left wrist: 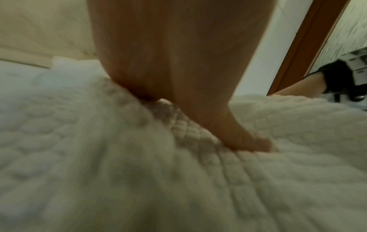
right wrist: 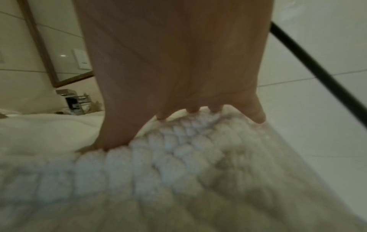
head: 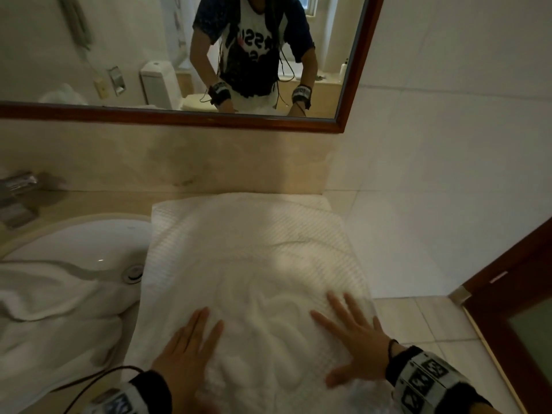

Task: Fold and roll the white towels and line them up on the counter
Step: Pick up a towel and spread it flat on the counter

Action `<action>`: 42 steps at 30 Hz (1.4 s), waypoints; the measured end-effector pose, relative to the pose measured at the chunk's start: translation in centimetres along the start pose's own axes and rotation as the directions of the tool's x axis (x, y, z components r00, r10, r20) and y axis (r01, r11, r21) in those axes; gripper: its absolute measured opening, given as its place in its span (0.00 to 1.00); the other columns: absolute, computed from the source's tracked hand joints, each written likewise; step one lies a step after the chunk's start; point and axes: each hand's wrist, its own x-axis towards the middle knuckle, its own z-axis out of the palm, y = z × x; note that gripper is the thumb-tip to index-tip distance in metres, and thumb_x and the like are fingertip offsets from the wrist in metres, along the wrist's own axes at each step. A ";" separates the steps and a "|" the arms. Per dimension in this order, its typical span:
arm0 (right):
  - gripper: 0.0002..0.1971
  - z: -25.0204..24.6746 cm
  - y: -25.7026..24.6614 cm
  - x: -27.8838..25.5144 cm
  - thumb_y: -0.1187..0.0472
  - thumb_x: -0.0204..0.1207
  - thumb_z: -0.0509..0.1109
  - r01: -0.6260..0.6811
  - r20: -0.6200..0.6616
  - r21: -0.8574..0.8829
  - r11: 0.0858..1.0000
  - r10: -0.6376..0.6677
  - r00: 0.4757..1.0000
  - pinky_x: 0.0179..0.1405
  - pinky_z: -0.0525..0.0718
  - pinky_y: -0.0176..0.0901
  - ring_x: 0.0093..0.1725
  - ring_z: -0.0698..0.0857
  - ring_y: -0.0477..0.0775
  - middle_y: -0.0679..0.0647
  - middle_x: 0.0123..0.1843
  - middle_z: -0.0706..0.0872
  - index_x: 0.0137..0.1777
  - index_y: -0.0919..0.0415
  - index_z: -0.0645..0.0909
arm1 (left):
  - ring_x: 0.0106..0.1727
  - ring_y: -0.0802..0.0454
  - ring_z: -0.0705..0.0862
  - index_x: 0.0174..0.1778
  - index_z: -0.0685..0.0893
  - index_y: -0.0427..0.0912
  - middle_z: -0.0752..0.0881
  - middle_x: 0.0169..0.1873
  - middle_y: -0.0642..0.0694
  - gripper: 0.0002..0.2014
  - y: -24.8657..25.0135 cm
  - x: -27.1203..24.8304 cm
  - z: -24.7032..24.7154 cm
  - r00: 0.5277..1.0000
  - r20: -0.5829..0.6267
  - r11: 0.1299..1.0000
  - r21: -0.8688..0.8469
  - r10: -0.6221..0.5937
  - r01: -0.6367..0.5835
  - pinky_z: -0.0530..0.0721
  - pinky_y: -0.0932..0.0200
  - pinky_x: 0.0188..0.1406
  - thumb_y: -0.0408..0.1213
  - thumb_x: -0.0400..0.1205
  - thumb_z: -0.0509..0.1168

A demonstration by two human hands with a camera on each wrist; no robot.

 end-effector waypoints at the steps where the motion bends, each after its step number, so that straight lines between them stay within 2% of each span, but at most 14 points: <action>1: 0.61 0.0 0.3 0.3 0.16 0.36 0.51 0.004 -0.009 0.001 1.000 -0.004 1.000 0.74 0.44 0.79 0.76 0.20 0.56 0.42 0.73 0.15 0.73 0.24 0.29 | 0.83 0.45 0.37 0.82 0.35 0.43 0.38 0.82 0.39 0.44 0.1 0.4 -0.3 1.000 0.008 1.000 -0.019 -0.015 0.015 0.52 0.53 0.81 0.44 0.75 0.56; 3: 0.60 -0.5 0.6 1.2 0.16 0.37 0.53 0.001 -0.019 0.010 1.000 -0.001 1.000 0.74 0.45 0.79 0.77 0.20 0.57 0.39 0.73 0.16 0.72 0.23 0.28 | 0.81 0.41 0.33 0.75 0.21 0.41 0.32 0.79 0.35 0.64 0.0 1.9 -1.9 0.981 0.156 0.992 -0.035 -0.116 0.123 0.57 0.46 0.79 0.60 0.67 0.68; 6: 0.63 -1.4 0.5 1.9 0.17 0.34 0.53 -0.025 -0.028 0.007 1.000 0.025 0.999 0.73 0.44 0.80 0.79 0.23 0.58 0.38 0.74 0.17 0.74 0.25 0.30 | 0.80 0.36 0.29 0.77 0.23 0.40 0.25 0.77 0.33 0.73 0.4 3.3 -5.0 0.852 0.466 0.967 0.026 -0.237 0.255 0.42 0.47 0.83 0.63 0.59 0.76; 10: 0.62 -0.2 -0.2 -1.0 0.16 0.34 0.46 -0.050 -0.038 -0.007 0.999 0.050 0.998 0.73 0.40 0.79 0.78 0.23 0.57 0.44 0.78 0.18 0.75 0.28 0.30 | 0.82 0.37 0.36 0.80 0.30 0.42 0.30 0.79 0.33 0.62 1.3 1.5 -6.0 0.869 0.395 0.955 0.111 -0.297 0.276 0.45 0.47 0.83 0.65 0.68 0.68; 12: 0.59 1.8 -0.3 -3.9 0.15 0.37 0.45 -0.021 -0.025 0.008 1.000 0.021 0.999 0.74 0.41 0.78 0.75 0.20 0.53 0.43 0.74 0.15 0.73 0.26 0.27 | 0.83 0.38 0.44 0.81 0.35 0.41 0.38 0.81 0.35 0.56 1.6 -1.8 -4.6 0.975 0.135 0.978 0.131 -0.179 0.161 0.56 0.47 0.81 0.71 0.71 0.57; 14: 0.58 3.6 -0.8 -6.5 0.16 0.38 0.46 0.000 0.021 0.006 1.000 0.000 1.000 0.75 0.43 0.77 0.74 0.19 0.51 0.43 0.72 0.15 0.72 0.26 0.27 | 0.83 0.42 0.46 0.83 0.45 0.41 0.46 0.83 0.38 0.53 2.0 -5.0 -2.4 0.987 0.127 0.992 0.094 -0.094 0.082 0.54 0.54 0.80 0.77 0.70 0.43; 18: 0.52 5.0 -1.2 -7.5 0.16 0.38 0.43 0.050 0.009 -0.035 0.998 -0.049 0.999 0.79 0.51 0.68 0.74 0.21 0.54 0.44 0.70 0.15 0.65 0.23 0.24 | 0.84 0.49 0.39 0.83 0.46 0.41 0.52 0.83 0.42 0.39 3.3 -7.8 1.4 0.994 0.107 0.999 0.034 -0.003 0.000 0.58 0.61 0.75 0.62 0.81 0.40; 21: 0.48 4.2 -0.7 -6.6 0.16 0.42 0.40 0.067 -0.007 -0.052 0.996 -0.068 0.998 0.82 0.47 0.57 0.77 0.24 0.56 0.46 0.71 0.17 0.63 0.23 0.24 | 0.84 0.48 0.40 0.83 0.47 0.42 0.53 0.82 0.38 0.40 3.4 -7.8 0.9 0.981 0.194 0.999 -0.033 0.002 0.004 0.45 0.59 0.78 0.65 0.79 0.41; 26: 0.61 2.4 0.3 -4.6 0.15 0.38 0.31 0.064 -0.014 -0.081 0.995 -0.065 0.998 0.82 0.42 0.52 0.74 0.25 0.50 0.46 0.72 0.19 0.78 0.35 0.32 | 0.84 0.44 0.41 0.83 0.47 0.39 0.43 0.82 0.37 0.52 0.7 -6.6 -0.3 0.938 0.343 0.998 0.043 -0.051 0.039 0.39 0.57 0.78 0.76 0.72 0.39; 30: 0.58 1.0 1.3 -3.1 0.14 0.32 0.25 0.057 0.000 -0.117 0.991 -0.058 0.998 0.82 0.42 0.51 0.76 0.28 0.49 0.47 0.71 0.19 0.71 0.31 0.24 | 0.80 0.42 0.55 0.82 0.33 0.49 0.38 0.81 0.34 0.53 -0.6 -4.0 -2.5 0.958 0.281 0.999 0.013 -0.053 0.051 0.50 0.61 0.76 0.80 0.70 0.42; 33: 0.46 -0.7 1.8 -1.5 0.15 0.52 0.40 0.061 0.006 -0.147 0.987 -0.061 0.998 0.82 0.43 0.53 0.81 0.31 0.54 0.49 0.76 0.20 0.66 0.24 0.21 | 0.78 0.41 0.56 0.79 0.27 0.49 0.52 0.79 0.31 0.59 -2.3 -1.5 -3.3 0.968 0.234 0.994 0.084 -0.088 0.070 0.72 0.55 0.68 0.84 0.63 0.39; 36: 0.45 -2.2 2.8 1.4 0.35 0.75 0.61 0.022 -0.009 -0.160 0.987 -0.024 1.000 0.83 0.44 0.57 0.82 0.32 0.59 0.53 0.82 0.26 0.79 0.38 0.30 | 0.78 0.44 0.27 0.65 0.10 0.55 0.22 0.73 0.35 0.63 -4.0 1.1 -4.0 0.921 0.382 0.996 0.073 -0.075 0.051 0.41 0.53 0.79 0.85 0.44 0.33; 38: 0.44 -3.5 3.6 3.4 0.36 0.76 0.61 0.024 -0.026 -0.182 0.983 -0.029 0.999 0.83 0.42 0.56 0.83 0.33 0.59 0.54 0.82 0.27 0.80 0.39 0.32 | 0.76 0.47 0.24 0.74 0.19 0.46 0.17 0.67 0.42 0.72 -4.6 2.7 -4.9 0.871 0.481 0.995 0.078 -0.096 0.066 0.35 0.52 0.80 0.83 0.37 0.34; 42: 0.44 -7.0 4.2 7.4 0.38 0.76 0.61 0.036 -0.037 -0.215 0.976 -0.045 0.998 0.82 0.42 0.55 0.83 0.35 0.59 0.56 0.83 0.29 0.81 0.43 0.33 | 0.81 0.43 0.29 0.80 0.29 0.43 0.24 0.77 0.43 0.62 -6.4 6.7 -6.4 0.849 0.503 0.977 0.202 -0.160 0.064 0.34 0.49 0.80 0.71 0.67 0.63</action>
